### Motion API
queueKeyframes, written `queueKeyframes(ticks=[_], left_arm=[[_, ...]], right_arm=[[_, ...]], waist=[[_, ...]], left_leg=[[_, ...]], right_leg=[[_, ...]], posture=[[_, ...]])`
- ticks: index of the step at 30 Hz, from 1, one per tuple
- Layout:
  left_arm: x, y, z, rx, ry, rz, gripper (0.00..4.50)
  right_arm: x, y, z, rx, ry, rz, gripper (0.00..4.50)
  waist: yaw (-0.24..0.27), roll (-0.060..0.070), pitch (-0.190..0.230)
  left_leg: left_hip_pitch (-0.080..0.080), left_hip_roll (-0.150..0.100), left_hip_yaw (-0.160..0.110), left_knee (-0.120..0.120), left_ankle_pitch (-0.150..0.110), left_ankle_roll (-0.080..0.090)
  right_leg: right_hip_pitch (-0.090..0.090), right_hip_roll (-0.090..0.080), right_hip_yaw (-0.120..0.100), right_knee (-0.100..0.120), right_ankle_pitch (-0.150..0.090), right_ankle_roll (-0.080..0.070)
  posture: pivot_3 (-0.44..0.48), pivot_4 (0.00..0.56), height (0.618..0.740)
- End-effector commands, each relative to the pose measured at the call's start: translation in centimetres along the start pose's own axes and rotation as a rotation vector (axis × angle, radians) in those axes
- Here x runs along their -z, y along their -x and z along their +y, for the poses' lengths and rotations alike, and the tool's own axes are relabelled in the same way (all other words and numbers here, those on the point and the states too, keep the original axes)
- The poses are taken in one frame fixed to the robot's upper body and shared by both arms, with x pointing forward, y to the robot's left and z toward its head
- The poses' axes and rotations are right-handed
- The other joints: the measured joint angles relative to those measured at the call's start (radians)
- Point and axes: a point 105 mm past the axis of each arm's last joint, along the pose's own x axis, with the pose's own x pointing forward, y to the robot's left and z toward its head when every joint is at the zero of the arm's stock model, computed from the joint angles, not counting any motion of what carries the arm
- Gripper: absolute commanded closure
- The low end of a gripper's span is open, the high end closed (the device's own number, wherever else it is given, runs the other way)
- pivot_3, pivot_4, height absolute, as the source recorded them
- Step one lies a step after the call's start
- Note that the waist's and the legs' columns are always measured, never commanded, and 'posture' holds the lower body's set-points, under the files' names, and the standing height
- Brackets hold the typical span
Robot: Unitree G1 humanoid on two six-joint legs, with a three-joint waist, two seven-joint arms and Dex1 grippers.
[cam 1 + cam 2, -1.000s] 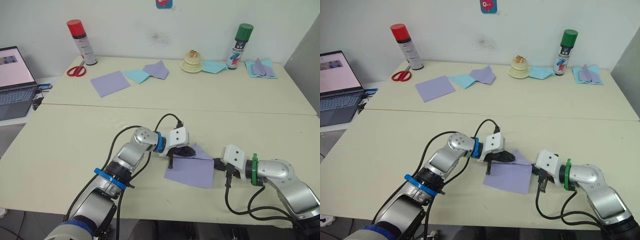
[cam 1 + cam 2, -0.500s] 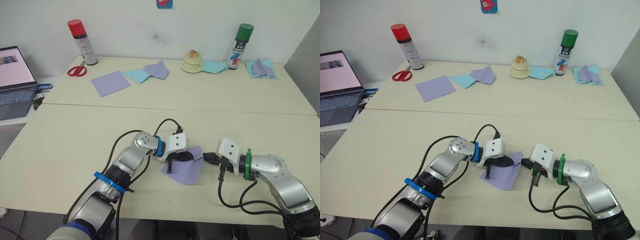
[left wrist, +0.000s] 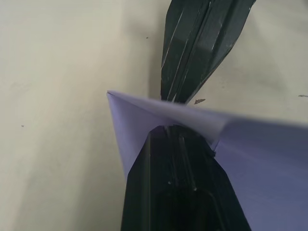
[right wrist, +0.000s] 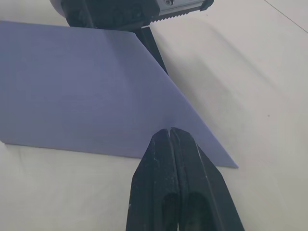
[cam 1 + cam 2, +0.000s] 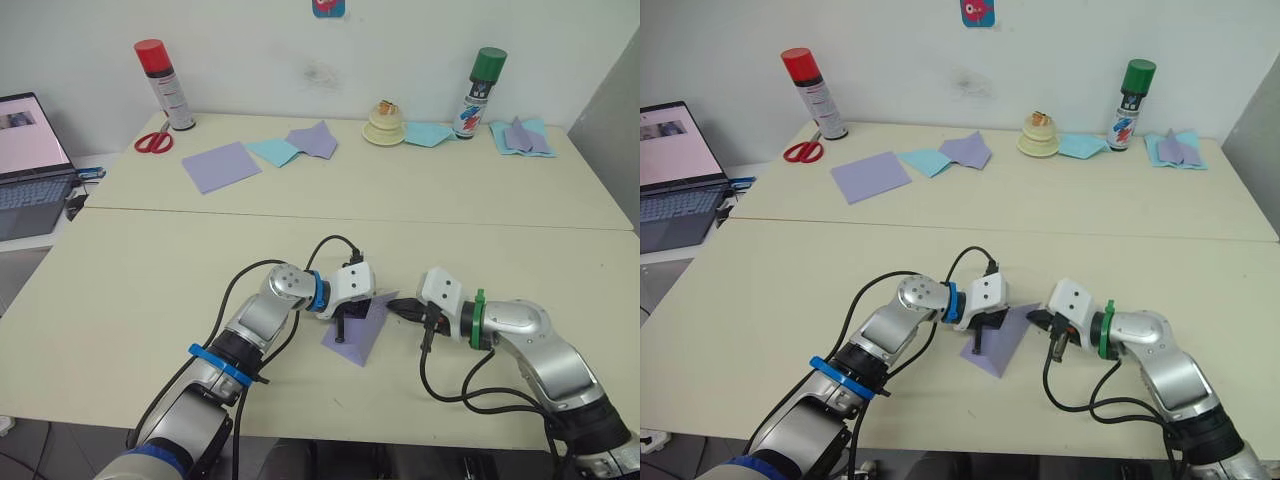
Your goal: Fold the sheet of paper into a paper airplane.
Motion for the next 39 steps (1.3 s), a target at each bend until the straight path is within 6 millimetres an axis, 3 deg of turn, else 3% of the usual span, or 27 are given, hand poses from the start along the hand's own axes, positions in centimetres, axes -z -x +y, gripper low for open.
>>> queueKeyframes(ticks=[1, 11, 33, 39], left_arm=[[-0.9, 0.4, 0.5, -0.040, -0.003, -0.031, 4.48], [-1.2, 1.7, 0.5, -0.094, 0.020, -0.026, 4.48], [2.1, 5.4, -0.8, -0.153, 0.229, 0.018, 4.48], [2.3, 8.2, -1.0, -0.188, 0.242, 0.042, 4.48]], right_arm=[[-1.1, -0.4, -0.4, -0.004, 0.052, -0.035, 4.50], [-1.2, -1.3, -1.1, -0.038, 0.093, -0.037, 4.50], [-1.5, -3.4, -0.2, -0.088, 0.165, -0.048, 4.50], [-0.3, -3.9, 0.5, -0.111, 0.176, -0.011, 4.50]], waist=[[0.000, 0.000, 0.000], [-0.001, 0.000, 0.000], [-0.002, 0.001, -0.001], [-0.002, 0.001, -0.001]], left_leg=[[0.000, 0.000, 0.000, 0.000, 0.000, 0.000], [0.000, 0.000, 0.000, 0.000, 0.000, 0.000], [0.000, 0.001, 0.000, 0.000, 0.000, 0.000], [0.000, 0.001, 0.000, 0.000, 0.000, 0.000]], right_leg=[[0.000, 0.000, 0.000, 0.000, 0.000, 0.000], [0.000, 0.000, 0.000, 0.000, 0.000, 0.000], [-0.001, 0.000, 0.000, 0.001, 0.000, 0.000], [-0.001, 0.000, 0.000, 0.001, 0.000, 0.000]], posture=[[0.000, 0.150, 0.717], [0.000, 0.150, 0.717], [0.000, 0.150, 0.717], [0.000, 0.150, 0.717]])
